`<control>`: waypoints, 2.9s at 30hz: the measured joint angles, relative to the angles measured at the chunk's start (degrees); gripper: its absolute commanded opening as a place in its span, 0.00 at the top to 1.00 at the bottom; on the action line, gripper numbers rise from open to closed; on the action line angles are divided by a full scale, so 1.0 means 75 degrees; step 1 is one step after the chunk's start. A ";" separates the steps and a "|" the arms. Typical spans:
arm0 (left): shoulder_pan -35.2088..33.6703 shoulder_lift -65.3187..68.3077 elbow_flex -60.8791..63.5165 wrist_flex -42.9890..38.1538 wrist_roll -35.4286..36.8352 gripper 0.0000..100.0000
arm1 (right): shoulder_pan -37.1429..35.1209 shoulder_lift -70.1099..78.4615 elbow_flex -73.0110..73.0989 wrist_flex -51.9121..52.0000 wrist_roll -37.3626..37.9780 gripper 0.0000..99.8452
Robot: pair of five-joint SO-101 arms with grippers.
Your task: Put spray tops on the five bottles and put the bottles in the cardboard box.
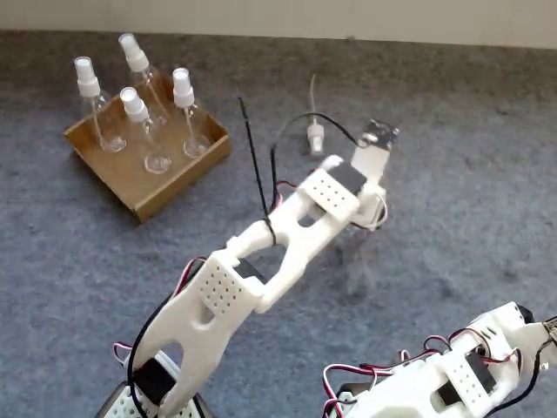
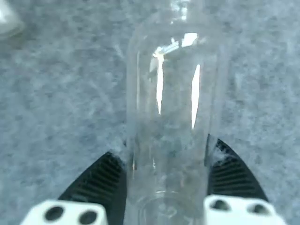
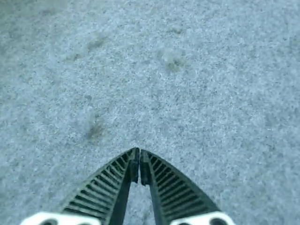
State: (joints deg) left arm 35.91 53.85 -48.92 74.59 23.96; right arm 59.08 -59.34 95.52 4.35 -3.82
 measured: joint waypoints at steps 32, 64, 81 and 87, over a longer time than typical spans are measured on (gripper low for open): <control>-0.1207 -0.4571 0.0316 0.3458 -0.3048 0.96 | 0.0000 0.0000 0.0000 0.0000 0.0000 0.99; -0.4220 -0.9788 1.2050 -0.1242 -0.6459 0.96 | 0.0000 0.0000 0.0000 0.0000 0.0000 0.99; -0.4220 -0.9788 1.3738 -0.3364 -0.6470 0.76 | 0.0000 0.0000 0.0000 0.0000 0.0000 0.99; -0.4220 -0.9788 1.3738 -0.3364 -0.6470 0.75 | 0.0000 0.0000 0.0000 0.0000 0.0000 0.99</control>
State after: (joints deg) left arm 4.26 -19.56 54.11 49.36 -24.57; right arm 59.08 -59.34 95.52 4.35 -3.82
